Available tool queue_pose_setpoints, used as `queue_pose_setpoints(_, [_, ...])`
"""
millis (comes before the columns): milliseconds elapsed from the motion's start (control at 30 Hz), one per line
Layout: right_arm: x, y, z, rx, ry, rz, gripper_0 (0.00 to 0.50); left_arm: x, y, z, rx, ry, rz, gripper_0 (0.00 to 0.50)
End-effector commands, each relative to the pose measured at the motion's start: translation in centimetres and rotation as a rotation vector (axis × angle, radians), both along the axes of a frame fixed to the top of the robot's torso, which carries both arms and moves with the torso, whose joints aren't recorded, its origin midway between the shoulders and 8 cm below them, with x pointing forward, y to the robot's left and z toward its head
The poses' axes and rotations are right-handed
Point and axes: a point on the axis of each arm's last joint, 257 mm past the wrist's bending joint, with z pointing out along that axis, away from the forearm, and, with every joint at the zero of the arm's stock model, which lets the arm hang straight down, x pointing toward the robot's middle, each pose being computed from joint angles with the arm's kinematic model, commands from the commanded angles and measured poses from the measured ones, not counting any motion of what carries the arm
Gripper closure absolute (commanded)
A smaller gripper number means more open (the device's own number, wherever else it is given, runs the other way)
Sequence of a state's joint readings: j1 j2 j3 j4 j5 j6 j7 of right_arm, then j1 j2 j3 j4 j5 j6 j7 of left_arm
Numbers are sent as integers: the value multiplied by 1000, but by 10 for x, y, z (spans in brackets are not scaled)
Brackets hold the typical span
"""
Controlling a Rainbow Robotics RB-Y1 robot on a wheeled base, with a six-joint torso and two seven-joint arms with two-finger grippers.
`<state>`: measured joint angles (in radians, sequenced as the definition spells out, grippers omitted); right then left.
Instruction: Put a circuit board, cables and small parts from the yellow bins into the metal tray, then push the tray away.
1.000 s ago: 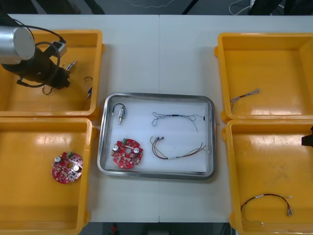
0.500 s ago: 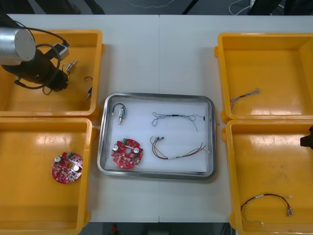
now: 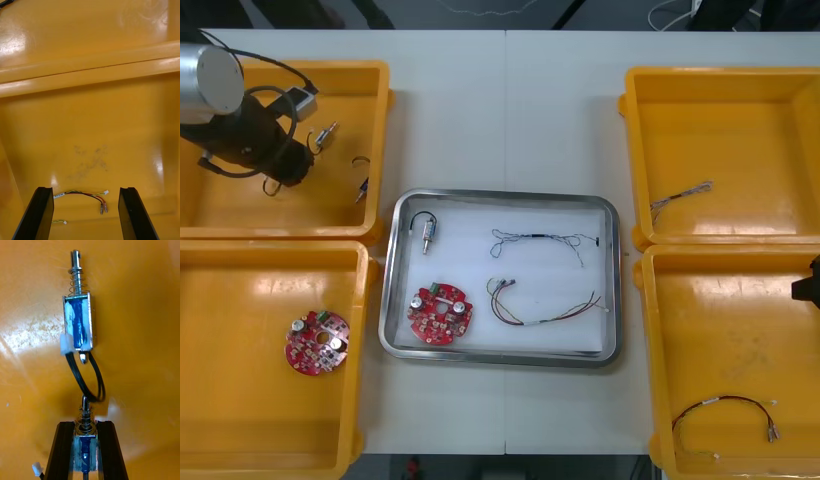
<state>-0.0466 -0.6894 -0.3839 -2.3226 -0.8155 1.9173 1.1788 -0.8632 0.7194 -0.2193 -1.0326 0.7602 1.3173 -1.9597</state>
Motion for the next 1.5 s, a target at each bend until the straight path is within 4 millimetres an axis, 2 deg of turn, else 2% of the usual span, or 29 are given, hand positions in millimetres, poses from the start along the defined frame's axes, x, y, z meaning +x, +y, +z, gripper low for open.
queue_pose_setpoints(33, [-5, 3, -4, 18, 18, -25, 0, -4, 26, 58, 43, -55, -13, 500])
queue_pose_setpoints(200, [-5, 3, -4, 21, 19, -26, 0, -16, 26, 90, 65, -61, -11, 500])
queue_pose_setpoints(300, [-5, 4, -4, 22, 18, -27, 0, -27, 25, 100, 99, -43, -9, 500])
queue_pose_setpoints(400, [-5, 4, -4, 22, 18, -26, 0, -36, 14, 105, 95, -25, 6, 500])
queue_pose_setpoints(500, [-5, 5, -4, 22, 20, -22, 0, -46, -7, 108, 79, -8, 16, 500])
queue_pose_setpoints(533, [-5, 5, -4, 22, 20, -22, 0, -46, -7, 108, 79, -8, 16, 500])
queue_pose_setpoints(567, [-6, 5, -4, 23, 20, -20, 0, -54, -25, 107, 65, 9, 16, 500])
queue_pose_setpoints(600, [-6, 5, -4, 23, 20, -20, 0, -54, -25, 107, 65, 9, 16, 500])
queue_pose_setpoints(633, [-6, 6, -5, 23, 21, -15, 0, -61, -42, 107, 66, 17, 13, 500])
queue_pose_setpoints(700, [-6, 5, -5, 21, 22, -13, 0, -65, -54, 108, 65, 16, 15, 500])
queue_pose_setpoints(900, [-6, 6, -4, 15, 20, 3, 0, -86, -107, 106, 28, 31, 14, 500])
queue_pose_setpoints(1067, [-6, 6, -4, 10, 20, 13, 0, -92, -152, 108, -23, 3, -3, 500])
queue_pose_setpoints(1100, [-6, 6, -4, 8, 20, 15, 0, -95, -169, 107, -33, -5, -9, 500])
queue_pose_setpoints(1133, [-6, 6, -4, 7, 20, 17, 0, -96, -174, 106, -36, -6, -10, 500])
queue_pose_setpoints(1300, [-6, 6, -4, 3, 20, 25, 0, -110, -219, 86, -46, 6, -9, 500])
queue_pose_setpoints(1400, [-5, 3, -4, -7, 17, 23, 0, -118, -237, 69, -31, 26, -1, 500])
queue_pose_setpoints(1500, [-5, 3, -4, -9, 17, 27, 0, -126, -246, 49, 9, 44, 15, 500])
